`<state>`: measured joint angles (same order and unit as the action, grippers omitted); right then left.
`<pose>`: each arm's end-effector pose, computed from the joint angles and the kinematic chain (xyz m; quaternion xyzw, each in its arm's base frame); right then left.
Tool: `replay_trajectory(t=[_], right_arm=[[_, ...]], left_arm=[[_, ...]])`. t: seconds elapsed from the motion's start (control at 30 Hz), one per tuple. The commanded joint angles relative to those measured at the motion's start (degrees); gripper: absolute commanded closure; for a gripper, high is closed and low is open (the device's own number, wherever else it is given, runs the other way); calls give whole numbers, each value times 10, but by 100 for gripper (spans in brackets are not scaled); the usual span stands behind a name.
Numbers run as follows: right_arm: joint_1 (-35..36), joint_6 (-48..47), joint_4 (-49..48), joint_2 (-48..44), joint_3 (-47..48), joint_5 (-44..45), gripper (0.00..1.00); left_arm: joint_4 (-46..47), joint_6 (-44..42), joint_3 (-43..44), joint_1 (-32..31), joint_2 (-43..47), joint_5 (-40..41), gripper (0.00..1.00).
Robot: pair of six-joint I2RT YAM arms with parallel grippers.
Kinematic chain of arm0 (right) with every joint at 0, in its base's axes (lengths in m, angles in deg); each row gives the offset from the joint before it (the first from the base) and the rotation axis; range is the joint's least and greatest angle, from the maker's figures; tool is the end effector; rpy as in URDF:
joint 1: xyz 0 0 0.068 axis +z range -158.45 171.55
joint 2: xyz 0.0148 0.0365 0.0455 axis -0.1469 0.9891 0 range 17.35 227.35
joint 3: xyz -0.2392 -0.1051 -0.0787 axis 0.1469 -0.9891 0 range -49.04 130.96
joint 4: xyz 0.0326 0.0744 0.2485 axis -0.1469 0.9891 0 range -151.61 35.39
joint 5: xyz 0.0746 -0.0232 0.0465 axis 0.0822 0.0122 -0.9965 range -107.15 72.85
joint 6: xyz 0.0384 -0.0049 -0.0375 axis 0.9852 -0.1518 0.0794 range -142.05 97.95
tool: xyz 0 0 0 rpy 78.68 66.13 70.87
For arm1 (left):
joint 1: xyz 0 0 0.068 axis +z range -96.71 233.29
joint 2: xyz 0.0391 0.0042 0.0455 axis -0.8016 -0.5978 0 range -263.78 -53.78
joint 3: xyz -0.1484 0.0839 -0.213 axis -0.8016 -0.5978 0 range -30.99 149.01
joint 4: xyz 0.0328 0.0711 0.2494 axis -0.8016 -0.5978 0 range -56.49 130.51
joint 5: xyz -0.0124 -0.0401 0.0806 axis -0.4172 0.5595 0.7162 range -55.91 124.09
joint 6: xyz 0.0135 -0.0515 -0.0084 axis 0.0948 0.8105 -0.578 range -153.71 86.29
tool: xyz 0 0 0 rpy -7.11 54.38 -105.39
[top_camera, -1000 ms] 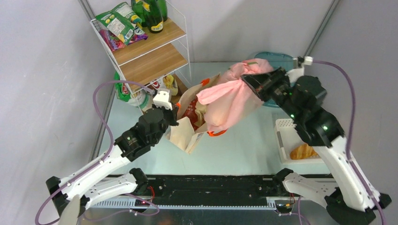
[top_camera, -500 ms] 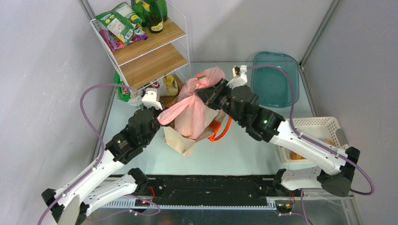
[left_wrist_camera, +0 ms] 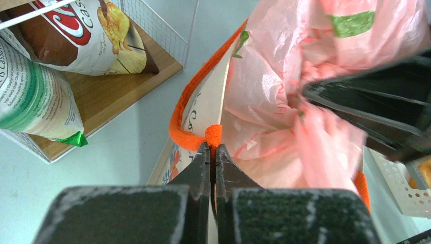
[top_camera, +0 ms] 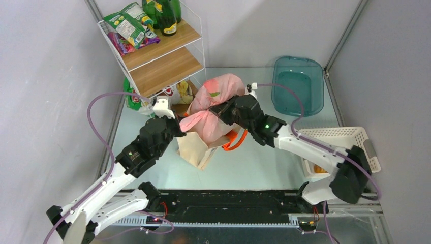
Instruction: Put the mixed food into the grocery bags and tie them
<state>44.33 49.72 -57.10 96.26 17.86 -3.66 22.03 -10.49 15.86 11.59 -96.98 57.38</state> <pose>0.2035 0.2542 0.3494 0.2006 0.7734 0.4820 0.3597 0.1372 -0.1035 0.3423 0.0031 0.7859 -0.1856 0.5899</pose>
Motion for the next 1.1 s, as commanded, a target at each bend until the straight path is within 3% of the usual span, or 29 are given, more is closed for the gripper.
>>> replay_trajectory(t=[0.0,0.23,0.43,0.63,0.7,0.73,0.77,0.8,0.83,0.9,1.07], right_arm=[[-60,60,-60,55,-7,-77,100],[-83,73,24,155,5,-100,100],[-7,32,73,164,28,-36,100],[56,-95,170,113,103,91,100],[71,-183,209,103,144,135,100],[75,-205,234,101,173,153,97],[78,-242,247,100,187,157,81],[77,-259,264,98,209,161,72],[76,-295,269,97,218,158,54],[69,-340,268,90,235,139,35],[28,-394,226,61,236,73,28]], left_arm=[[19,12,-4,4,8,-6,100],[19,5,4,6,3,16,100],[18,-4,14,9,-6,25,100],[18,-3,9,11,1,28,100],[18,-1,7,11,5,24,100],[17,-1,7,11,7,22,100],[16,1,8,11,8,20,100],[16,2,9,11,10,17,100],[15,2,9,11,11,15,100],[13,2,10,11,13,13,100],[7,3,13,11,12,14,100]])
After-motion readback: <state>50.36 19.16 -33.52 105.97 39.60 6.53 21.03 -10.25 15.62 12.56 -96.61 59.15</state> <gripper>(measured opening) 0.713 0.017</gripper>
